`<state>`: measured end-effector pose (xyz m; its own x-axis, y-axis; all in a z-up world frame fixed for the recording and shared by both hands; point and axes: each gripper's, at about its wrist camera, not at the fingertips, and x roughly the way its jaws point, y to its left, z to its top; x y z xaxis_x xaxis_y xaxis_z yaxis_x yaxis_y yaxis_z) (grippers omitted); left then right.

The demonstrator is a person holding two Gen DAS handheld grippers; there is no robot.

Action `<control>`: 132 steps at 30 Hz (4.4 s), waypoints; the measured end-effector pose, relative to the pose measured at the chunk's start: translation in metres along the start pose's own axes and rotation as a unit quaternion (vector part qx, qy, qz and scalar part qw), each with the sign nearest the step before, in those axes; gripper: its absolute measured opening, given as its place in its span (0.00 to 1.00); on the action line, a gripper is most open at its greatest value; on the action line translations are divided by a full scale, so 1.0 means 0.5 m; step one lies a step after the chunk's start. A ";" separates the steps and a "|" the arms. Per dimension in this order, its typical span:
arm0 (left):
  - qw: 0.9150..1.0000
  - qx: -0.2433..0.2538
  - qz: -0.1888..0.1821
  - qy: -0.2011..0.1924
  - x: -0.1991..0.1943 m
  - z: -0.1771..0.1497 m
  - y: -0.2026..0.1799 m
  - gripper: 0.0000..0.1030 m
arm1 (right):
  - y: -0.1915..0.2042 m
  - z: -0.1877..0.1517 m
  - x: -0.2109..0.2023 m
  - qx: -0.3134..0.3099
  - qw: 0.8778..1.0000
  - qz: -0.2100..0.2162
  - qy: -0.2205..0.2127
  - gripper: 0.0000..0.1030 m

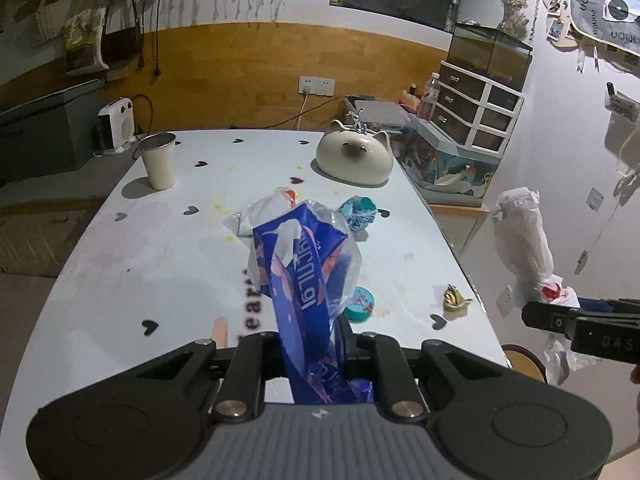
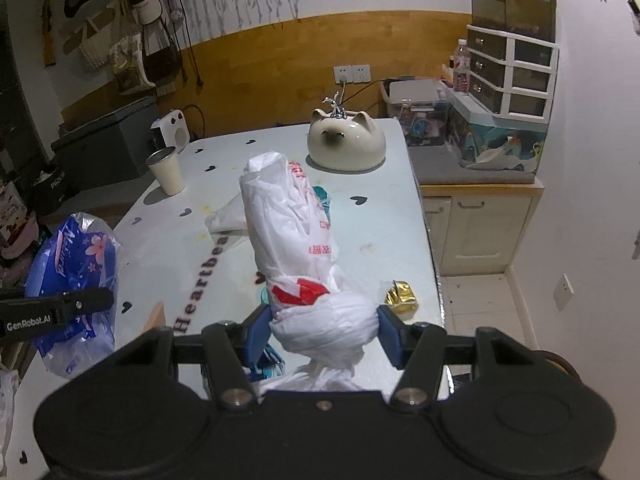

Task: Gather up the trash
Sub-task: 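Carry the tissue pack and white bag with both tools over the wastebasket, then open both tools to drop the tissue pack and white bag into the wastebasket, then move both empty tools back from the wastebasket toward the table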

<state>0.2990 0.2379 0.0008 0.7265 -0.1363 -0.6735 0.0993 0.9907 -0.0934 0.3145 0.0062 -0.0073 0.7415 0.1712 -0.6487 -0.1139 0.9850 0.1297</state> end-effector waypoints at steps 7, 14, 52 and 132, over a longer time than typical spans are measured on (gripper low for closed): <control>1.000 0.007 0.002 0.002 -0.039 -0.035 -0.065 0.17 | -0.024 -0.035 -0.070 -0.003 1.000 -0.008 -0.007 0.56; 1.000 0.010 0.002 0.003 -0.059 -0.057 -0.160 0.17 | -0.089 -0.062 -0.126 0.005 1.000 -0.007 -0.014 0.56; 0.988 0.046 -0.075 0.127 0.320 -0.090 -0.757 0.17 | -0.726 -0.109 -0.040 0.063 0.993 -0.069 0.078 0.56; 0.951 0.066 -0.049 0.297 0.573 -0.295 -0.773 1.00 | -0.924 -0.310 0.176 0.086 0.965 -0.075 0.235 1.00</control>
<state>0.3686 -0.1842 -0.2641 0.2004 -0.1654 -0.9656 0.2595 0.9594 -0.1104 0.3298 -0.4301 -0.2402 0.3541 0.0575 -0.9334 0.1122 0.9883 0.1034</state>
